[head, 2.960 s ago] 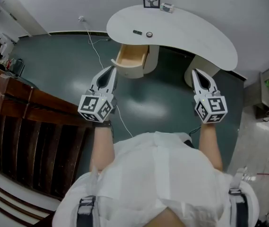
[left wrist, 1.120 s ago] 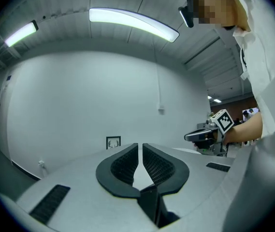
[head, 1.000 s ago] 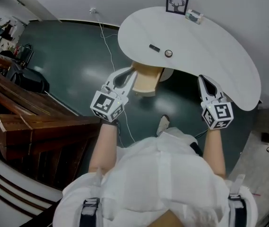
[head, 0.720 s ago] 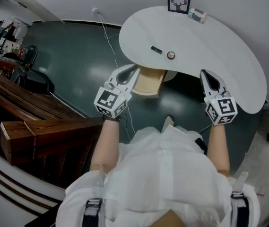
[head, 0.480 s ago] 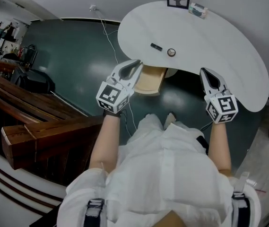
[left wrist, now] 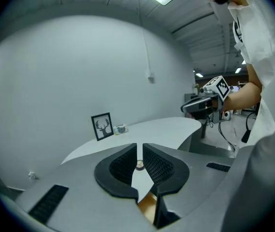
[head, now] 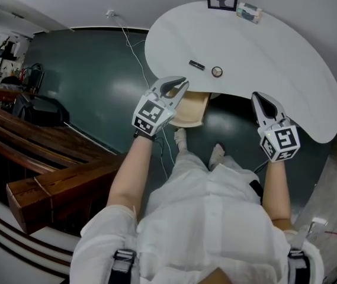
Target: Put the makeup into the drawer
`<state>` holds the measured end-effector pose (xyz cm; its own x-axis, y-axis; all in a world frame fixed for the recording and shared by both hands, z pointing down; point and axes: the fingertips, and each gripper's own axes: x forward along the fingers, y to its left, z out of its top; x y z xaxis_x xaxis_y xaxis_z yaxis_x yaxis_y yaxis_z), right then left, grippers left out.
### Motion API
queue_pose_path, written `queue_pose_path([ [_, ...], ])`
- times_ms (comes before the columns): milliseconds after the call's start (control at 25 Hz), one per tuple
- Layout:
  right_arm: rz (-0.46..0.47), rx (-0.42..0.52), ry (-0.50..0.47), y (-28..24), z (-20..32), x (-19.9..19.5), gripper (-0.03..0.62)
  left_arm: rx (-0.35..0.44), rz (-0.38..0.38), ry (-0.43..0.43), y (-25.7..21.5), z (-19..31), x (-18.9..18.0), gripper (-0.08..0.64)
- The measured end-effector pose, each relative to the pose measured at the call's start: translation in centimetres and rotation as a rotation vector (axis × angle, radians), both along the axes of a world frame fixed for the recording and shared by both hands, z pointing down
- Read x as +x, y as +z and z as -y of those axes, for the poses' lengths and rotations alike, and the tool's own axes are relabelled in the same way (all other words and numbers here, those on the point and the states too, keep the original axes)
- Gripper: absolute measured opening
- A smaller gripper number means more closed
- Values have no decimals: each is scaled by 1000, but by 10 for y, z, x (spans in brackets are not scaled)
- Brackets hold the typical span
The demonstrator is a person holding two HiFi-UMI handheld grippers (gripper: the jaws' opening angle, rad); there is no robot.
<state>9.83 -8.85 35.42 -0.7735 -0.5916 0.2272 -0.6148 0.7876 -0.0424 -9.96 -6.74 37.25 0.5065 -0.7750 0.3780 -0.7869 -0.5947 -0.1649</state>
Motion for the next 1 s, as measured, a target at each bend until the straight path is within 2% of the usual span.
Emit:
queue_pose_path([
  [160, 4, 8, -2, 2, 6, -16, 11, -32, 68, 85, 21, 24, -5, 31],
  [480, -24, -9, 33, 12, 17, -34, 11, -111, 150, 223, 59, 63, -7, 41],
  [760, -38, -39, 69, 27, 17, -45, 11, -182, 251, 318, 99, 83, -13, 92],
  [1000, -49, -74, 88, 42, 13, -52, 11, -246, 358, 445, 135, 96, -12, 146],
])
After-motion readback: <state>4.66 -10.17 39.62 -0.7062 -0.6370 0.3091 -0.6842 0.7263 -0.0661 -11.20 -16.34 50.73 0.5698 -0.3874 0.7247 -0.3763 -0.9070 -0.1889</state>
